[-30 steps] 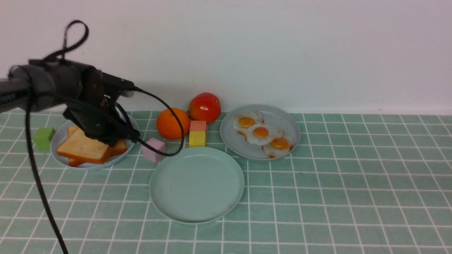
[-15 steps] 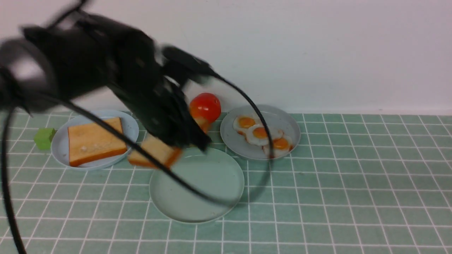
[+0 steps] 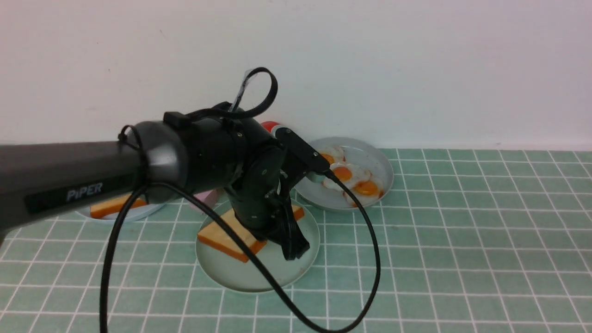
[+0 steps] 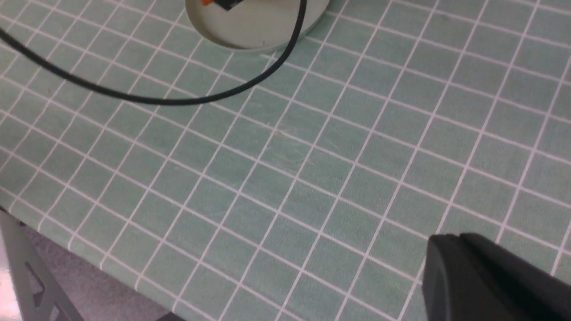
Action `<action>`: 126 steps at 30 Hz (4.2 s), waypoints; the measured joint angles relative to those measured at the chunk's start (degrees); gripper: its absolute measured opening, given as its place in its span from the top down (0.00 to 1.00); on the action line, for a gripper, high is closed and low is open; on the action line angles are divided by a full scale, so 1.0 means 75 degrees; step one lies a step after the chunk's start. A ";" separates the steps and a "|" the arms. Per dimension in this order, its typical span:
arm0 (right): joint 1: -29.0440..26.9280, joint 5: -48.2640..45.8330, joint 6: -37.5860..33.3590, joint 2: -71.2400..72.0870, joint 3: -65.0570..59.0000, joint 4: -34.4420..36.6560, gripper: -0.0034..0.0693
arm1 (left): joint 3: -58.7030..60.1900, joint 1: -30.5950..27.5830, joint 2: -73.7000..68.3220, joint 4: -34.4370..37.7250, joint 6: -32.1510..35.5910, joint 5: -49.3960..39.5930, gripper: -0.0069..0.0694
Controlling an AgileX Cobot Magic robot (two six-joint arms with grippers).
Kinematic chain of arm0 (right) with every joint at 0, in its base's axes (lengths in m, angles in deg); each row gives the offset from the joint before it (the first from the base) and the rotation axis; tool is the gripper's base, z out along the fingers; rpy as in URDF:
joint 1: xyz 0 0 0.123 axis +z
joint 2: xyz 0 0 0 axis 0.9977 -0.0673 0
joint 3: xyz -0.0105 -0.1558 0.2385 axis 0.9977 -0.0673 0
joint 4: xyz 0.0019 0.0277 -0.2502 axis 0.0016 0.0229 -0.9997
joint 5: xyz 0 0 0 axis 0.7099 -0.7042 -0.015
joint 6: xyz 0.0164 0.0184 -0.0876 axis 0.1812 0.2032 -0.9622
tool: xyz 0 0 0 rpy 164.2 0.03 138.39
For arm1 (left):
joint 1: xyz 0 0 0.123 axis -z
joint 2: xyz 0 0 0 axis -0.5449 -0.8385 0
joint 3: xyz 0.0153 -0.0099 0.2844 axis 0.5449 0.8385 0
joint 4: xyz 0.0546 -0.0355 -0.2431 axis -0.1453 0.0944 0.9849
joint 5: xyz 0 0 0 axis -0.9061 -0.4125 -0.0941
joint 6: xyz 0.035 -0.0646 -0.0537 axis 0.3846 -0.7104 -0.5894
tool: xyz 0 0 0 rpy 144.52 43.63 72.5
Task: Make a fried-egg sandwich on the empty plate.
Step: Use the left arm to put a slice of bread into the empty plate in the middle, then use the right arm to grab a fried egg
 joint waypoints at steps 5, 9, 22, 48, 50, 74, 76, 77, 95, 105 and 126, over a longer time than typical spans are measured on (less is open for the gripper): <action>0.0000 -0.0007 0.0030 0.0000 0.0000 0.0000 0.87 | 0.0000 0.0000 0.0003 0.0024 0.0000 0.0228 0.79; 0.0000 -0.0007 0.0030 0.0000 0.0000 0.0000 0.82 | 0.0000 0.0000 -0.0012 0.0024 0.0000 0.0235 0.66; 0.0000 0.0741 0.0023 -0.0291 0.0000 0.0043 0.58 | 0.0000 0.0000 0.1307 0.0231 -0.0866 -0.0336 0.57; 0.1538 0.2205 -0.0930 -0.8514 0.4615 -0.0460 0.95 | 0.6482 0.0000 1.2093 0.0525 -0.2607 0.1251 0.93; 0.1547 0.2214 -0.0836 -0.9160 0.5137 -0.0903 0.93 | 0.6488 0.0000 1.2295 0.0374 -0.2623 0.1035 0.93; 0.1603 0.2569 -0.0377 -1.1880 0.7823 -0.3063 0.35 | 0.6488 0.0000 1.0730 0.0339 -0.3618 0.1057 0.93; 0.1475 0.2391 -0.0616 -1.1887 0.8000 -0.2723 0.35 | 0.6488 0.0000 1.0730 0.0223 -0.3618 0.1063 0.93; 0.1458 0.2391 -0.0771 -1.1912 0.8041 -0.2592 0.35 | 0.6488 0.0000 1.0704 0.0167 -0.3618 0.1066 0.93; 0.2200 0.3787 -0.0585 -1.3041 0.8083 -0.4267 0.15 | 0.6491 0.0000 1.0693 0.0059 -0.3618 0.1232 0.93; 0.2228 0.4249 -0.0561 -1.3361 0.8123 -0.4685 0.15 | 0.6491 0.0000 1.0693 0.0059 -0.3618 0.1235 0.93; 0.2318 0.4402 -0.0571 -1.3505 0.8162 -0.5285 0.72 | 0.6491 0.0000 1.0693 0.0227 -0.3618 0.1235 0.93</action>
